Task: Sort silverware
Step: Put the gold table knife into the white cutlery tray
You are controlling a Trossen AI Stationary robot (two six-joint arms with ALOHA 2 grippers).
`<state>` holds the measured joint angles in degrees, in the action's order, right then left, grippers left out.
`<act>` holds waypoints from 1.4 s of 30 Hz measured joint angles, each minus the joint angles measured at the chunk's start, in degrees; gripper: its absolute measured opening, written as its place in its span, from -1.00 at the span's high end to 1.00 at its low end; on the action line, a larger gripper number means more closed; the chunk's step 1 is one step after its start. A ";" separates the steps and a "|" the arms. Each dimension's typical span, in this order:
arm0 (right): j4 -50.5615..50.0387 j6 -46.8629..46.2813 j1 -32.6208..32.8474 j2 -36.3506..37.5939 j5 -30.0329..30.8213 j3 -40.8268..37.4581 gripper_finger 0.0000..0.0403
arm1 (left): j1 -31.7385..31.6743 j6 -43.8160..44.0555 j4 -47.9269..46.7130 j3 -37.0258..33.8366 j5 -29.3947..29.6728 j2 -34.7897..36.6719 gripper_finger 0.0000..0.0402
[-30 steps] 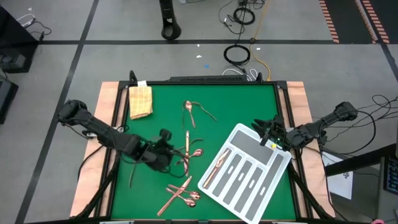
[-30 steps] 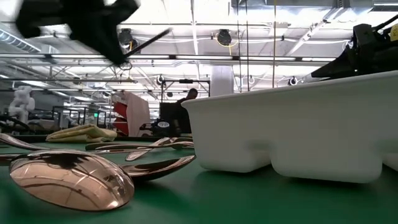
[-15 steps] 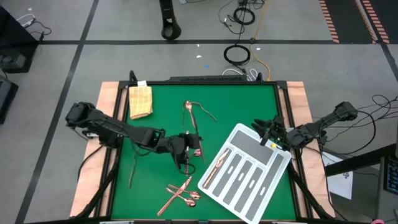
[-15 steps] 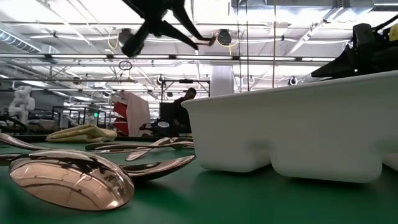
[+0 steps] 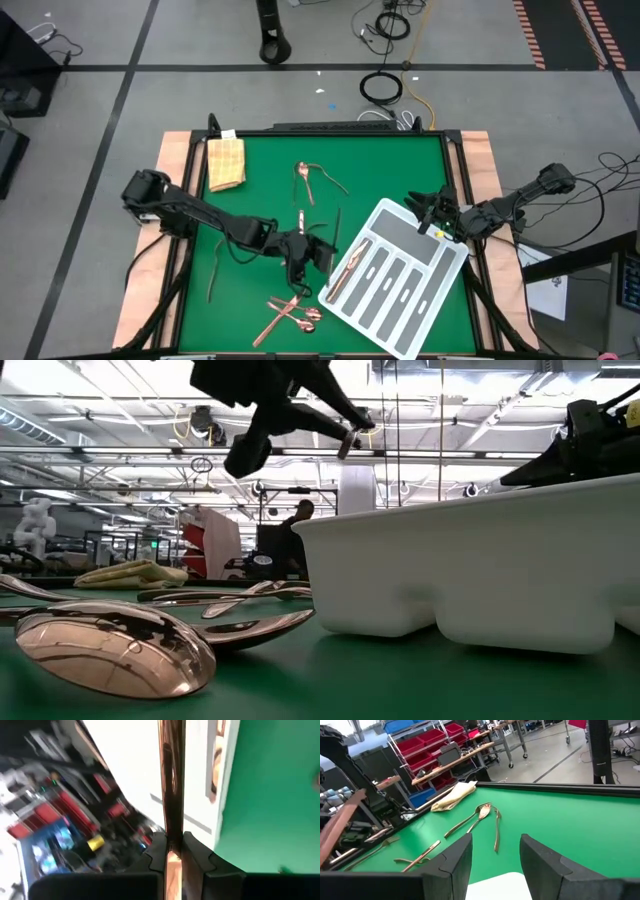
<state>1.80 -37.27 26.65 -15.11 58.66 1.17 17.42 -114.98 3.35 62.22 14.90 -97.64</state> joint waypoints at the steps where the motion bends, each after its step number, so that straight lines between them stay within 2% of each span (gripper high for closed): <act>1: 0.00 -0.07 0.00 -0.19 -0.01 0.00 0.24 | 0.07 -1.00 0.50 0.00 -1.01 -0.61 0.85; 11: 0.02 -0.95 0.00 -0.96 0.01 0.00 0.24 | -0.23 -6.01 6.57 0.02 -6.56 -6.61 0.85; 19: 0.00 -0.97 0.00 -1.18 0.01 0.00 0.24 | -1.65 -8.90 7.50 0.03 -9.16 -10.45 0.85; 24: 0.02 -1.06 0.00 -1.46 -0.12 0.00 0.24 | -1.87 -9.64 8.75 0.04 -9.46 -10.94 0.84; 29: 0.02 -1.04 0.00 -1.56 -0.16 0.00 0.24 | -1.92 -10.06 8.30 0.04 -12.18 -10.94 0.70; 37: 0.04 -1.06 0.00 -1.57 -0.33 0.00 0.24 | -1.92 -9.95 8.20 0.04 -13.20 -10.94 0.75; 42: 0.07 -1.08 0.00 -1.57 -0.51 0.00 0.24 | -1.94 -9.30 8.20 0.04 -14.54 -10.94 0.62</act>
<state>1.87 -38.35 26.65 -16.69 58.15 1.17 15.49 -124.28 11.55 62.26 0.36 -108.57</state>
